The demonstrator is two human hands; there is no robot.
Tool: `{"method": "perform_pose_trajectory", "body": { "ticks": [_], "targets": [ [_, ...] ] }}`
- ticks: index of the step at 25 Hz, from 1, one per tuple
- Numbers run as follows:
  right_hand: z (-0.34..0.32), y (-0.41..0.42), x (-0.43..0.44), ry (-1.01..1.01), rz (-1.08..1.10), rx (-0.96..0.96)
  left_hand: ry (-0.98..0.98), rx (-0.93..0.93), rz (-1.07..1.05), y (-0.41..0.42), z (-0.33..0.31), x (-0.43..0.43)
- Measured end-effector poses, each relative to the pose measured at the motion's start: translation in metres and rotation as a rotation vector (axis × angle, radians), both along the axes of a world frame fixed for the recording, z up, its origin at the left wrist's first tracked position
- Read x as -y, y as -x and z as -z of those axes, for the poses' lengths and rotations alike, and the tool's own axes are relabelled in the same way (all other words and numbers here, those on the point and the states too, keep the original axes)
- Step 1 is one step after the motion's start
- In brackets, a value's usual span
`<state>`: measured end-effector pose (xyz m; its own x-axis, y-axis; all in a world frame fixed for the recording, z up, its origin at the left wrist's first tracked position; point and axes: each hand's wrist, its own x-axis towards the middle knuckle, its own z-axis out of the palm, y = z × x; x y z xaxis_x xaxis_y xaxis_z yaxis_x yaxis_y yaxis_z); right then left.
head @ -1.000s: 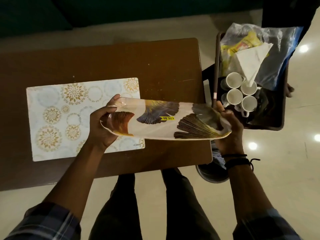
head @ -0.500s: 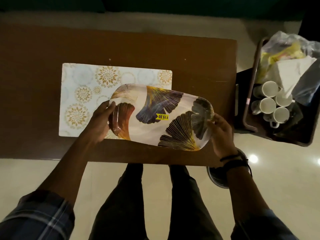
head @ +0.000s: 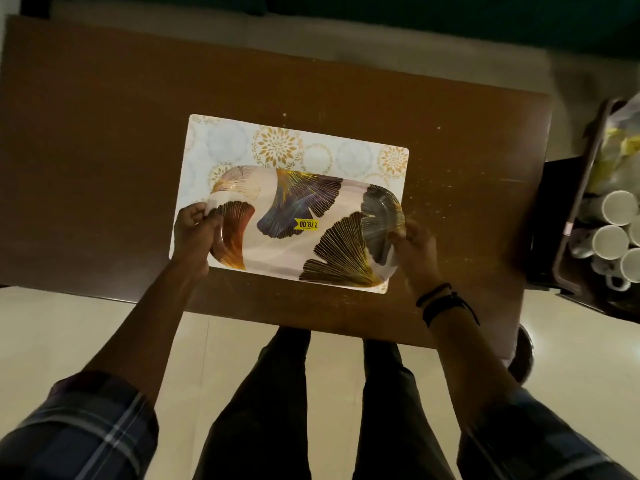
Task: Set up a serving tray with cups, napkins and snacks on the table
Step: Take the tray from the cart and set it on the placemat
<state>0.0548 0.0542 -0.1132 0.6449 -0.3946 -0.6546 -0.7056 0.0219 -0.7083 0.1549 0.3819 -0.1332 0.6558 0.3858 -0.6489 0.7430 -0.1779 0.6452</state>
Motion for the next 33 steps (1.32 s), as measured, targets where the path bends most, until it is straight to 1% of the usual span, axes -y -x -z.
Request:
{"method": "perform_pose_trajectory", "body": {
  "ticks": [6, 9, 12, 16, 19, 21, 23, 25, 27, 28, 29, 30, 32, 33],
  "targets": [
    [0.018, -0.026, -0.033, 0.066, 0.109, -0.085, -0.053, 0.003, 0.144, -0.028, 0.011, -0.023],
    [0.02, -0.03, -0.039, 0.112, 0.115, -0.098, -0.04, -0.014, 0.229, -0.036, 0.016, -0.024],
    [0.023, -0.032, -0.043, 0.156, 0.121, -0.12, -0.035, -0.017, 0.265, -0.038, 0.02, -0.023],
    [0.021, -0.032, -0.044, 0.144, 0.109, -0.128, -0.061, -0.015, 0.353, -0.035, 0.025, -0.023],
    [0.02, -0.031, -0.043, 0.103, 0.07, -0.15, -0.029, -0.056, 0.44, -0.032, 0.024, -0.021],
    [0.018, -0.027, -0.042, 0.101, 0.052, -0.174, -0.088, -0.056, 0.445, -0.027, 0.019, -0.014],
    [0.011, -0.021, -0.039, 0.107, 0.071, -0.157, -0.118, 0.017, 0.419, -0.021, 0.008, 0.001],
    [0.004, -0.013, -0.031, 0.108, 0.098, -0.108, -0.119, 0.091, 0.46, -0.016, -0.005, 0.024],
    [-0.004, -0.002, -0.016, 0.108, 0.152, -0.06, -0.236, 0.15, 0.613, -0.009, -0.017, 0.056],
    [-0.011, 0.005, -0.005, 0.117, 0.18, -0.04, -0.297, 0.224, 0.707, -0.003, -0.023, 0.075],
    [-0.018, 0.011, 0.008, 0.139, 0.205, -0.021, -0.293, 0.312, 0.773, 0.004, -0.028, 0.095],
    [-0.023, 0.018, 0.021, 0.169, 0.224, 0.003, -0.236, 0.372, 0.811, 0.012, -0.033, 0.116],
    [-0.034, 0.034, 0.051, 0.238, 0.282, 0.041, -0.139, 0.457, 0.896, 0.026, -0.041, 0.16],
    [-0.039, 0.042, 0.07, 0.26, 0.327, 0.049, -0.127, 0.483, 0.952, 0.034, -0.043, 0.185]
  ]
}}
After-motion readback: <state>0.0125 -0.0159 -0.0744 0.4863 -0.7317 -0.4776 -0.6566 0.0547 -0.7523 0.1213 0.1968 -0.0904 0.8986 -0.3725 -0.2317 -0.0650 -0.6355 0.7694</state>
